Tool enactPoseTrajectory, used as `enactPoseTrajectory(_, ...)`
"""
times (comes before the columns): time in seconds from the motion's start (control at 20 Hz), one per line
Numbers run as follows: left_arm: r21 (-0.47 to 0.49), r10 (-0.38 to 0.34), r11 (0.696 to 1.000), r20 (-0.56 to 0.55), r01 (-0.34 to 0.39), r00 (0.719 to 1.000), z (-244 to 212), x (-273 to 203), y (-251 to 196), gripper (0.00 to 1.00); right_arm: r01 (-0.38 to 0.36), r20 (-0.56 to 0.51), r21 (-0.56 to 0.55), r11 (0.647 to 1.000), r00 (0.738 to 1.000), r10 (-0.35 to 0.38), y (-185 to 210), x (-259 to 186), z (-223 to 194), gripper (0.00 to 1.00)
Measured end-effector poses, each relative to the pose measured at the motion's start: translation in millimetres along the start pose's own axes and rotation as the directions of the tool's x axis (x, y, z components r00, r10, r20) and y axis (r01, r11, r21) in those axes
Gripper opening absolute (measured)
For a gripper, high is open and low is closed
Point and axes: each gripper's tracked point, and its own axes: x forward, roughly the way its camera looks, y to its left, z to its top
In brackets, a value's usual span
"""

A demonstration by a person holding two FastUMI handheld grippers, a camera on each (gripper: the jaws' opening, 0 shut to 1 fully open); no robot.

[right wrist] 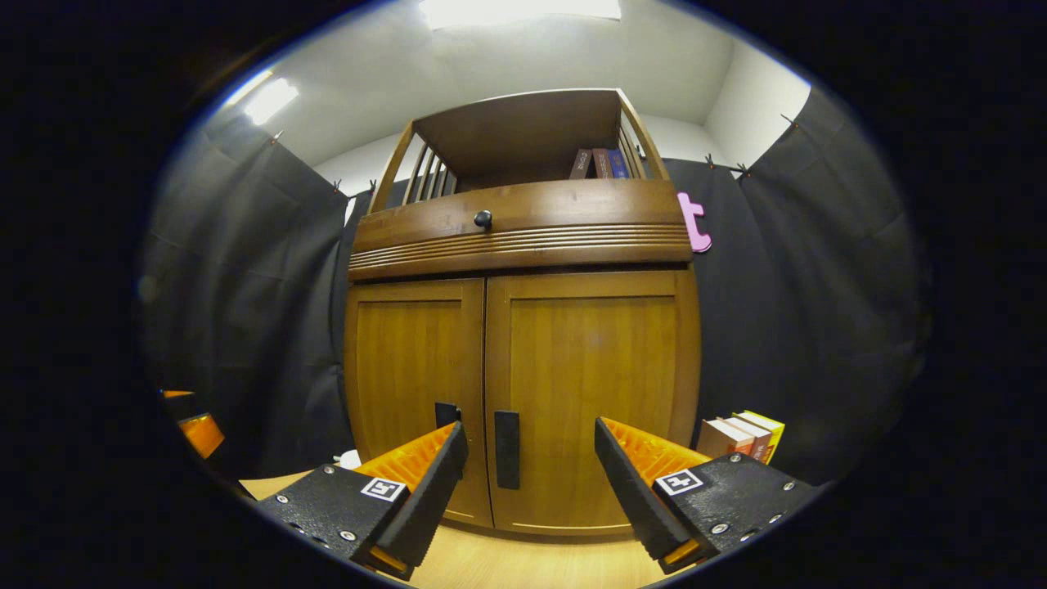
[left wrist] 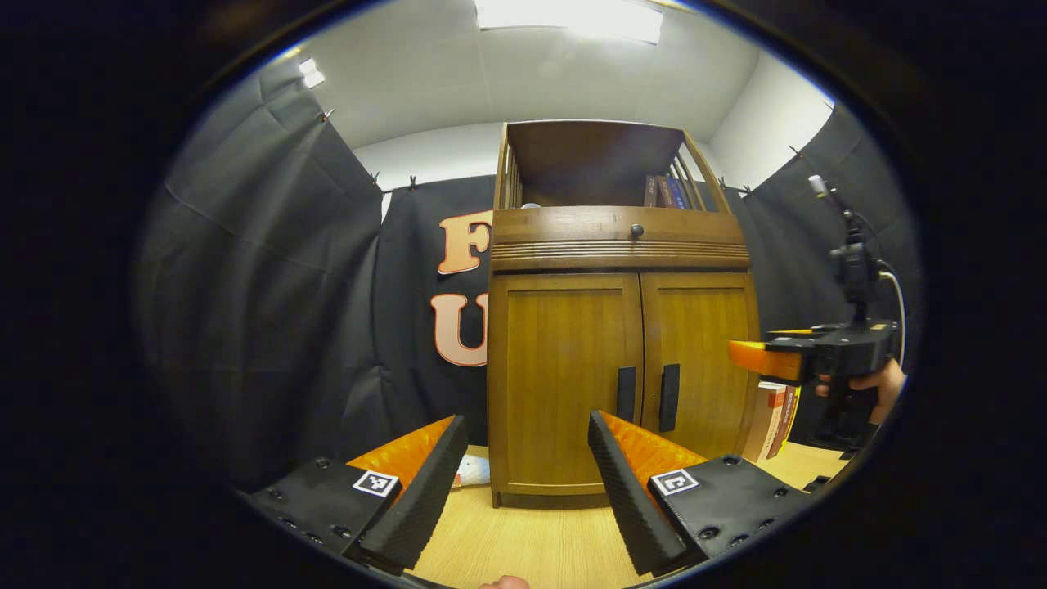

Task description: Open the right door of the double-door shoe cabinet with the right hand, and open the left door with the left hand.

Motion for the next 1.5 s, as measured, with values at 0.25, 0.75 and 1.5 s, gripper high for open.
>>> enactPoseTrajectory(0.25, 0.006, 0.029, 1.000, 0.011, -0.029, 1.000, 2, -1, 2, 0.96, -0.002, -0.050, 0.002, 1.000, 0.999, 0.003, 7, 81, -32, 1.00)
enactPoseTrajectory(0.75, 0.033, 0.108, 0.994, 0.008, -0.108, 0.994, 0, -8, 24, 0.96, 0.087, -0.122, 0.012, 0.996, 0.989, -0.085, 3, 146, -86, 0.82)
enactPoseTrajectory(1.5, -0.001, 0.105, 0.994, 0.007, -0.105, 0.994, -2, -8, 20, 0.96, 0.065, -0.118, -0.032, 0.997, 0.991, -0.068, 21, 142, -93, 0.19)
